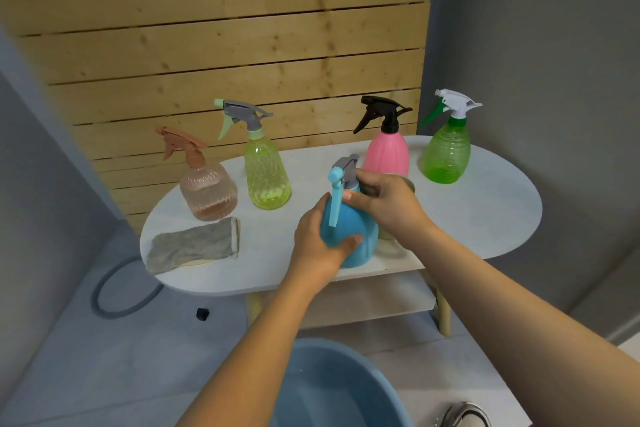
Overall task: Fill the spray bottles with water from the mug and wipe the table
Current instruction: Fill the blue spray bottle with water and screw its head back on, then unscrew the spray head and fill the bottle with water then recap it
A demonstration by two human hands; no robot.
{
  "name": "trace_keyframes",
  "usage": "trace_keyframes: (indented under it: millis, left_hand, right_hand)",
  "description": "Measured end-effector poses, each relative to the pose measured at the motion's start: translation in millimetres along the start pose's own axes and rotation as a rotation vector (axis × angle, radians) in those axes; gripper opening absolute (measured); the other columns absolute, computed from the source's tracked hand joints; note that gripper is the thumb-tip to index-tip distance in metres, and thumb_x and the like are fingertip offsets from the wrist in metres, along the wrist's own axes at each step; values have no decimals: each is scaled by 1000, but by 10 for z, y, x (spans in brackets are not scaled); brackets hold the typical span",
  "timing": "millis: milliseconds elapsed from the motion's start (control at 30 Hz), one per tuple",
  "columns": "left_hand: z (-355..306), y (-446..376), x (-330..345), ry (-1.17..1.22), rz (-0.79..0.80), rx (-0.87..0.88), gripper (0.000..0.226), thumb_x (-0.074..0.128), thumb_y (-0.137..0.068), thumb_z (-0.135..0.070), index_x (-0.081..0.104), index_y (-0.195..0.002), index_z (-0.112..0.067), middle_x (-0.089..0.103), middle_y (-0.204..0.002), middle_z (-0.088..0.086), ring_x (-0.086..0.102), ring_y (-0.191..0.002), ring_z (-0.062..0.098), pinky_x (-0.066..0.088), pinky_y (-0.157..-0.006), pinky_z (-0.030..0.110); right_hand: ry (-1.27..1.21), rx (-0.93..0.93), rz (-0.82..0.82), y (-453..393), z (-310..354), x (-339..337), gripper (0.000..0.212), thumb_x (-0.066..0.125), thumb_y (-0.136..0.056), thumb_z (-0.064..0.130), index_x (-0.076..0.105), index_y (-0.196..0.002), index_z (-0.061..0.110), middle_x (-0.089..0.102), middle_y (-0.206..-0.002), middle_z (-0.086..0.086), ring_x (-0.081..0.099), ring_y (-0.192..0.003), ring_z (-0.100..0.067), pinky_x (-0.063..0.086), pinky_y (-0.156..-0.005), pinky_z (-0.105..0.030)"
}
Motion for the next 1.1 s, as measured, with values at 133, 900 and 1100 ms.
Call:
trace_keyframes:
  millis: [133,900,1100]
  left_hand:
    - [8,-46,-36,-49,-12,-8,81,82,-58,-49,45,-129,-38,56,-116,0,57,-107,23,53,-88,43]
    - [41,-1328,-267,-194,-72,-78,64,53,-94,-12,23,-150,-17,42,-147,5,42,-133,23,35,-107,35]
    - [-54,-1091,-226,-207,-261,-42,47,54,-94,-17,39,-138,-9,47,-133,16,50,-119,28,40,-90,31]
  right_hand:
    - [92,124,60,7,-104,-78,37,62,-89,13,60,-125,20,67,-117,-3,60,-111,-17,48,-98,-38]
    - [430,386,125,-1107,-133,197,40,40,-95,10,38,-135,10,53,-127,-13,50,-113,-27,39,-84,-30]
    - [409,482,-329,-1019,-203,-282,12,55,-91,20,52,-99,12,56,-88,-7,52,-86,-22,43,-73,-28]
Point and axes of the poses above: each hand's wrist, its own y-axis away from the middle knuckle, its own x-axis out of the palm, z = x × y, the point moved 4 cm from there along -y, towards the middle knuckle
